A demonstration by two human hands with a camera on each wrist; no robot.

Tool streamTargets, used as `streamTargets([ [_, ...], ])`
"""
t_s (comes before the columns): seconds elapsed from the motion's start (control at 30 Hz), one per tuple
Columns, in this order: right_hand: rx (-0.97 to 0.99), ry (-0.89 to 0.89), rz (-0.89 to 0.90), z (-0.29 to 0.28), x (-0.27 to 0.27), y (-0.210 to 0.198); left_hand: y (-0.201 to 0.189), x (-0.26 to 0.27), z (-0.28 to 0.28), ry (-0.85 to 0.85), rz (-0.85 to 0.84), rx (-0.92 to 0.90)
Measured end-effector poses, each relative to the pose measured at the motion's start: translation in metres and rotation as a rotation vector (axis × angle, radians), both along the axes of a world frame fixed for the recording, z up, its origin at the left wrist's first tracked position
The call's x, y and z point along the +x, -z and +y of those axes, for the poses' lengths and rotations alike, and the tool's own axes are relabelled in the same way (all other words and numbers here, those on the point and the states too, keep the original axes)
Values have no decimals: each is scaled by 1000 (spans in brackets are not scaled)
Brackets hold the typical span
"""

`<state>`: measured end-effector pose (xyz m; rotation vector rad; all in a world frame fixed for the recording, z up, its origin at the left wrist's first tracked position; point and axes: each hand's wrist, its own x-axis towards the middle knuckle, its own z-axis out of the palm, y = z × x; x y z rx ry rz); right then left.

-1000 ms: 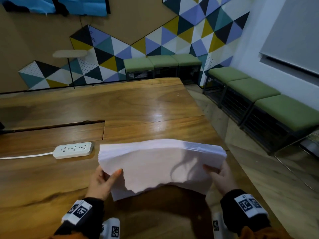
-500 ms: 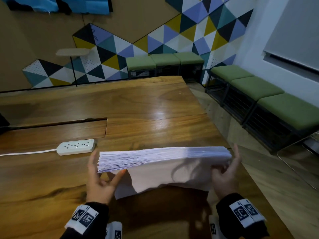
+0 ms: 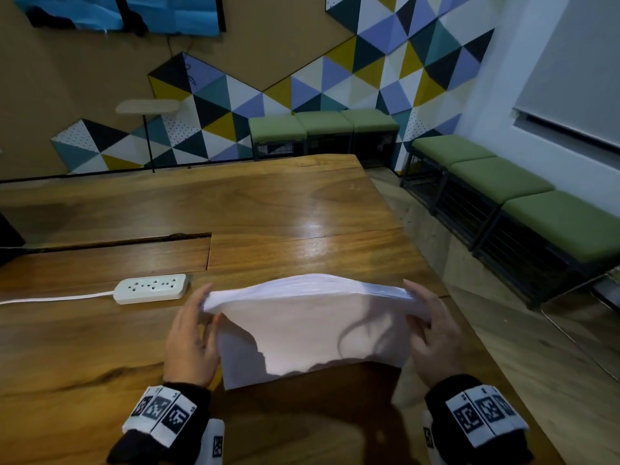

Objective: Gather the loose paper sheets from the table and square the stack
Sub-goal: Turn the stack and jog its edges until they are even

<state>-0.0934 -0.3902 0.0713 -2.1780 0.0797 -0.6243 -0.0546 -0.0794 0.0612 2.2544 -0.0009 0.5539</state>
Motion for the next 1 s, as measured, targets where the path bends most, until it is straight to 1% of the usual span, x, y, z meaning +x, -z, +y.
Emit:
streamTargets([
  [0.03, 76, 22, -7, 0, 0, 0, -1, 0, 0, -26, 22, -66],
  [0.1, 236, 70, 0, 0, 2, 0, -4, 1, -1, -10, 110, -300],
  [0.17, 389, 93, 32, -2, 6, 3, -4, 4, -1, 85, 297, -610],
  [0.2, 429, 88, 69, -3, 8, 3, -1, 5, -1, 123, 398, -723],
  [0.23, 433, 74, 113, -2, 10, 4, 2, 6, -2, 139, 462, -767],
  [0.3, 405, 19, 206, 0, 13, 4, 9, 7, -6, 154, 464, -732],
  [0.37, 397, -24, 265, 6, 14, 3, 12, 7, -11, 145, 374, -666],
  [0.47, 345, 22, 210, 7, 12, -3, 3, 6, -17, 143, 228, -599],
  [0.57, 459, 24, 138, 6, 3, -13, -5, 4, -14, 142, 172, -647],
  [0.6, 488, 17, 141, 6, 0, -16, -5, 2, -13, 148, 181, -656],
  [0.67, 540, 31, 200, 5, -4, -11, 3, -2, -12, 139, 265, -666],
  [0.77, 682, 82, 381, 6, -7, 8, 26, -7, -10, 45, 430, -689],
  [0.8, 700, 98, 420, 6, -7, 15, 33, -8, -10, 27, 471, -689],
  [0.87, 694, 122, 419, 7, -6, 22, 37, -8, -10, 15, 500, -686],
  [0.93, 670, 138, 376, 9, -4, 23, 35, -8, -12, -1, 484, -685],
  [1.0, 702, 151, 352, 9, -4, 27, 36, -8, -11, 2, 479, -694],
])
